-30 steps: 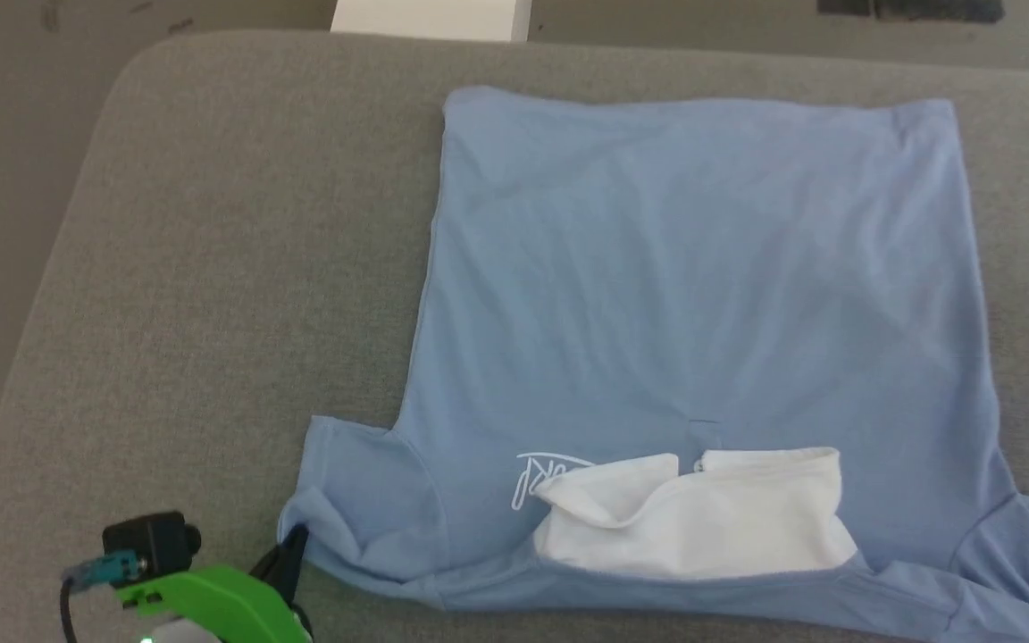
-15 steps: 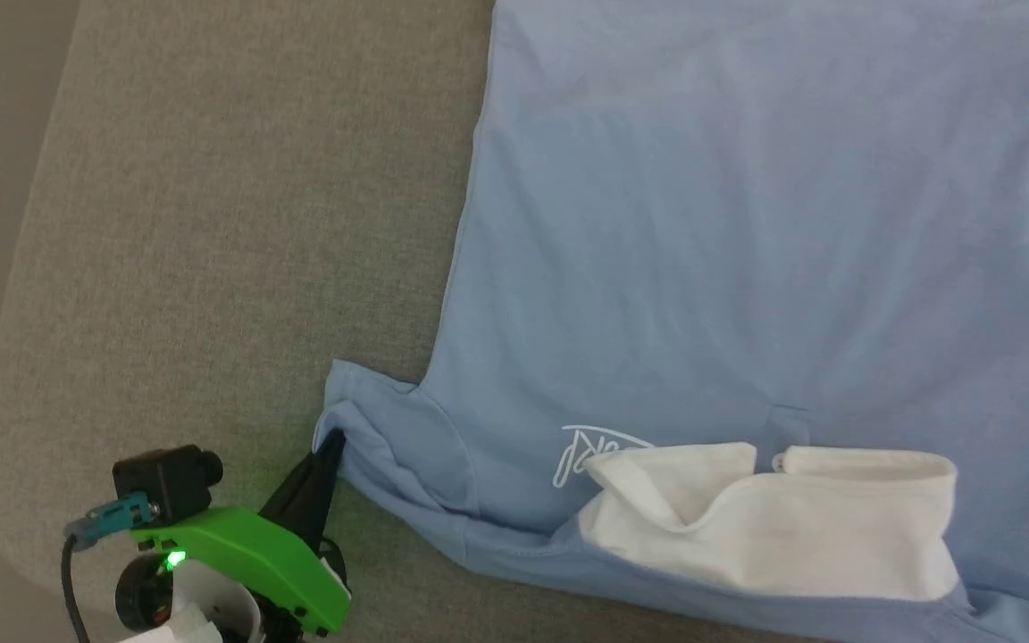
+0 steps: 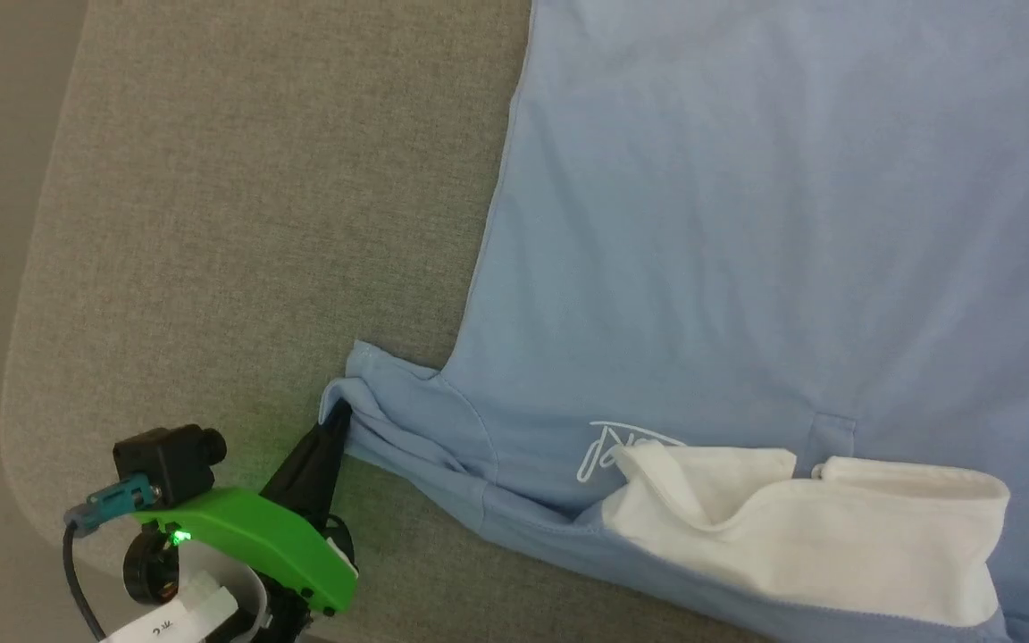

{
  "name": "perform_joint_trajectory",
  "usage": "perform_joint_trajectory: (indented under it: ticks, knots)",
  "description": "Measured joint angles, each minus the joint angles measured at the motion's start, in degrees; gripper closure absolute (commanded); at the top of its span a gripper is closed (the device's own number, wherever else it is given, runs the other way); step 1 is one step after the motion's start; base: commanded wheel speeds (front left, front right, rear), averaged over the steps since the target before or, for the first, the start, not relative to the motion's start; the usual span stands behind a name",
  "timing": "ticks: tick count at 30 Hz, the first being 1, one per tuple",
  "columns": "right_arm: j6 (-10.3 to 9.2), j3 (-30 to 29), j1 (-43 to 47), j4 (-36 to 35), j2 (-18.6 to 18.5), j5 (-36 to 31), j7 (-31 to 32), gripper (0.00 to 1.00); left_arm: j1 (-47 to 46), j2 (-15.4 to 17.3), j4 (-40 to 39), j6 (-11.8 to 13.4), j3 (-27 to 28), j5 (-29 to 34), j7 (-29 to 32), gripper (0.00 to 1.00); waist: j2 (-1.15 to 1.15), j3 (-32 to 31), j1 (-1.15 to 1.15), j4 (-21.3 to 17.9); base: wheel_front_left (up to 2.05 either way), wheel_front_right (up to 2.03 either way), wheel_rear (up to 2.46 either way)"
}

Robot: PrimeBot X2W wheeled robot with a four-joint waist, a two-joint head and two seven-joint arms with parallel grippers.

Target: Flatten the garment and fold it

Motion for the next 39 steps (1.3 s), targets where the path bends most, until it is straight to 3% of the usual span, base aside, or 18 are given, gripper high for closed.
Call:
perform_joint_trajectory:
  ticks: [4, 10, 13, 17, 22, 33, 36, 37, 38, 39]
  knots:
    - [0.01, 0.8, 5.8, -3.1, 0.3, 2.0, -14.3, 1.0, -0.1, 0.0, 1.9, 0.0, 0.1, 0.0, -0.1, 1.0, 0.0, -2.2, 0.0, -0.4, 0.0, 0.0, 0.0]
    - [0.01, -0.9, 17.1, -5.7, 3.7, 5.6, -35.7, 1.0, 1.4, 0.7, 4.1, 0.4, 0.5, 0.0, 0.5, 1.0, 0.0, -7.5, 0.0, -1.9, 0.0, 0.0, 0.0]
    - [0.02, -2.1, 22.7, -6.9, 4.9, 5.9, -42.6, 1.0, 3.4, 1.3, 4.4, 0.7, 0.6, 0.0, 1.4, 1.0, 0.0, -10.6, 0.0, -3.0, 0.0, 0.0, 0.0]
    - [0.02, -5.1, 30.0, -9.0, 6.4, 6.3, -46.4, 1.0, 6.1, 2.0, 4.0, 1.4, 0.7, 0.0, 2.6, 1.0, 0.0, -14.9, -0.01, -4.8, 0.0, 0.0, 0.0]
    - [0.02, -9.4, 38.6, -11.2, 8.8, 6.6, -42.9, 1.0, 8.2, 2.4, 2.5, 2.1, 1.1, -0.2, 3.6, 1.0, 0.0, -18.9, -0.01, -8.0, 0.0, 0.0, 0.0]
    - [0.02, -17.5, 50.9, -12.1, 15.6, 8.3, -13.4, 1.0, 9.6, 3.7, 0.4, 3.0, 1.7, -0.2, 5.1, 1.0, 0.0, -23.8, -0.01, -16.2, 0.0, 0.0, 0.0]
    - [0.02, -17.9, 52.0, -12.0, 16.3, 8.8, -8.3, 1.0, 9.6, 3.8, 0.2, 3.1, 1.5, -0.2, 5.2, 1.0, 0.0, -24.8, -0.01, -17.4, 0.0, 0.0, 0.0]
    - [0.02, -17.9, 52.1, -12.2, 16.5, 8.8, -7.6, 0.83, 9.6, 3.8, 0.2, 3.1, 1.4, -0.2, 5.4, 1.0, 0.0, -25.1, -0.01, -17.7, 0.0, 0.0, 0.0]
    - [0.02, -17.6, 52.2, -12.4, 16.5, 8.8, -7.2, 0.51, 9.6, 3.8, 0.2, 3.1, 1.3, -0.2, 5.4, 1.0, 0.0, -25.3, -0.01, -17.9, 0.0, 0.0, 0.0]
    - [0.02, -16.9, 52.5, -12.9, 16.6, 8.8, -7.2, 0.0, 9.6, 3.8, 0.2, 3.2, 1.2, -0.2, 5.6, 1.0, 0.0, -25.5, -0.01, -18.1, 0.0, 0.0, 0.0]
